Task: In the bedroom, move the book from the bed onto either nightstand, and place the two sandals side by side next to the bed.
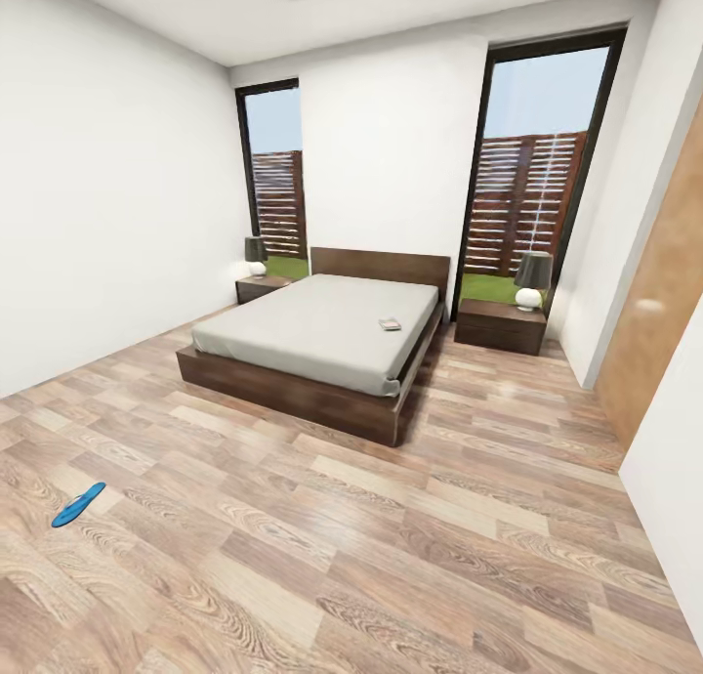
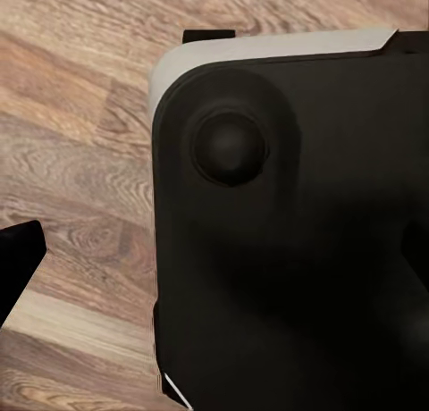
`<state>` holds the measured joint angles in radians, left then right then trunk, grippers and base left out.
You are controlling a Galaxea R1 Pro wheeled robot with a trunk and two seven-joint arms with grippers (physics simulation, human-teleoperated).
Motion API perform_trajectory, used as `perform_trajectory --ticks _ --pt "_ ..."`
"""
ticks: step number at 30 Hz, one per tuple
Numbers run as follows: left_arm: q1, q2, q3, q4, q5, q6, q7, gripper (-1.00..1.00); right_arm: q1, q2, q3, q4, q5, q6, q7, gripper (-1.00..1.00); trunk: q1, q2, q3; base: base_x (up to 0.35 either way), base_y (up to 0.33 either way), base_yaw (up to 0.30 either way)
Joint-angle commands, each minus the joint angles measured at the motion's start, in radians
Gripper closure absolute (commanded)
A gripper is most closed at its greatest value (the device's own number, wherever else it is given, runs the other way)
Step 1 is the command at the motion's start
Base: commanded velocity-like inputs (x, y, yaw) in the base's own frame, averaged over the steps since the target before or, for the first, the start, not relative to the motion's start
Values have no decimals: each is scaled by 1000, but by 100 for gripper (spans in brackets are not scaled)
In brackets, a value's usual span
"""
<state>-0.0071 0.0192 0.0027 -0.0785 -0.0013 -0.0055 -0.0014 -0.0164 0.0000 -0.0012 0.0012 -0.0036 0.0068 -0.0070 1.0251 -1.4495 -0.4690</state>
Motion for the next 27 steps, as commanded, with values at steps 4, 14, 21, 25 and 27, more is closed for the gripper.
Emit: perform_trajectory --ticks 4,14,21,25,27 --pt "-1 4 0 -9 0 -1 0 -100 0 0 0 0 -1 1 -2 -100 0 -1 -1 0 0 217" --pt "-1 7 0 -36 -1 0 2 -100 -1 0 0 0 2 0 -1 -100 0 -1 -4 48 0 232" --pt "-7 5 0 -138 -4 20 7 -100 -3 -1 0 -21 1 0 6 -100 0 -1 -12 279 0 203" --pt "-29 5 0 -237 -4 108 8 -100 -9 -1 0 -128 3 9 0 -100 0 -1 -16 325 0 188" --pt "-44 6 0 -271 -5 153 8 -100 -11 -1 0 -175 3 30 -2 -100 0 -1 -19 331 0 186"
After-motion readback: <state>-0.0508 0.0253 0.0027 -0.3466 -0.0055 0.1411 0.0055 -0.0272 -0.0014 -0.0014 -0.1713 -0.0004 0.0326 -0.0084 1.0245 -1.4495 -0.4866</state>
